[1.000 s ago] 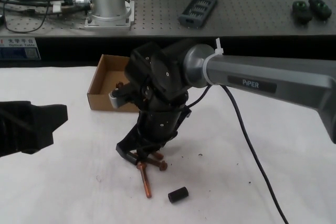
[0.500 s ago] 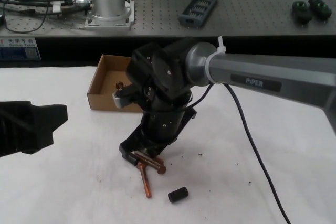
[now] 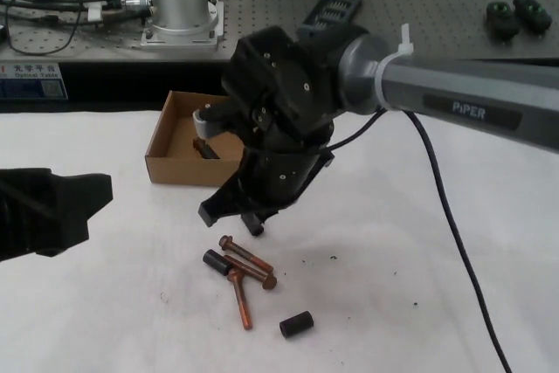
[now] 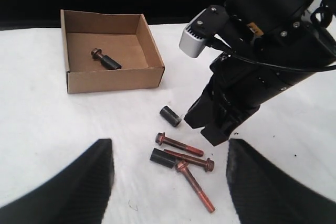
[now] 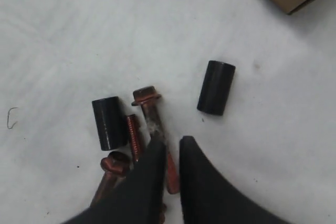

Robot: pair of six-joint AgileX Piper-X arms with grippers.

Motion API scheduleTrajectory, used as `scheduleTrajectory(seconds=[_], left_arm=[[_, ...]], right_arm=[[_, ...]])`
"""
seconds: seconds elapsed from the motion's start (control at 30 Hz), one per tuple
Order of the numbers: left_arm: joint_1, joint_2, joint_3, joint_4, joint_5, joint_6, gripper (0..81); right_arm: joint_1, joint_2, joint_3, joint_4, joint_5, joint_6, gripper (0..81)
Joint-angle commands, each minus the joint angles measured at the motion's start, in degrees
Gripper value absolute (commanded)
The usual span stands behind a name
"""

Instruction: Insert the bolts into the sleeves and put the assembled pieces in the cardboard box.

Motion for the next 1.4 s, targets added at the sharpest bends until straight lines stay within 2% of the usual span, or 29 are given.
scheduleTrajectory(seconds=[0.0,0.03,0.1,0.27,0.63,0.77,0.97,1.37], left_arm=[[0.14,-0.50,-0.28,-0.82,0.53,-0.51,45.6],[0.14,-0.50,-0.28,-0.82,0.53,-0.51,45.6],[0.14,-0.48,-0.28,-0.82,0.36,-0.51,45.6],[0.14,-0.48,-0.28,-0.82,0.02,-0.51,45.6],[0.14,-0.48,-0.28,-0.82,0.03,-0.40,45.6],[0.14,-0.48,-0.28,-0.82,0.03,-0.40,45.6],[0.14,-0.48,-0.28,-0.82,0.03,-0.40,45.6],[0.14,-0.48,-0.28,-0.82,0.03,-0.40,45.6]], right_arm=[[0.00,-0.12,0.06,-0.30,-0.72,-0.31,29.3],[0.00,-0.05,0.06,-0.72,-0.72,-0.31,35.1],[0.00,0.12,0.06,-1.53,-0.59,-1.32,39.1],[1.06,0.81,0.06,-4.01,0.24,-6.34,33.1],[3.22,5.83,0.06,-1.86,1.50,-6.78,33.0],[3.22,7.20,0.06,-1.53,1.75,-6.78,32.6],[1.82,7.44,0.06,-0.18,3.98,-6.78,24.6],[0.01,7.91,0.06,1.94,3.80,-6.78,24.7]])
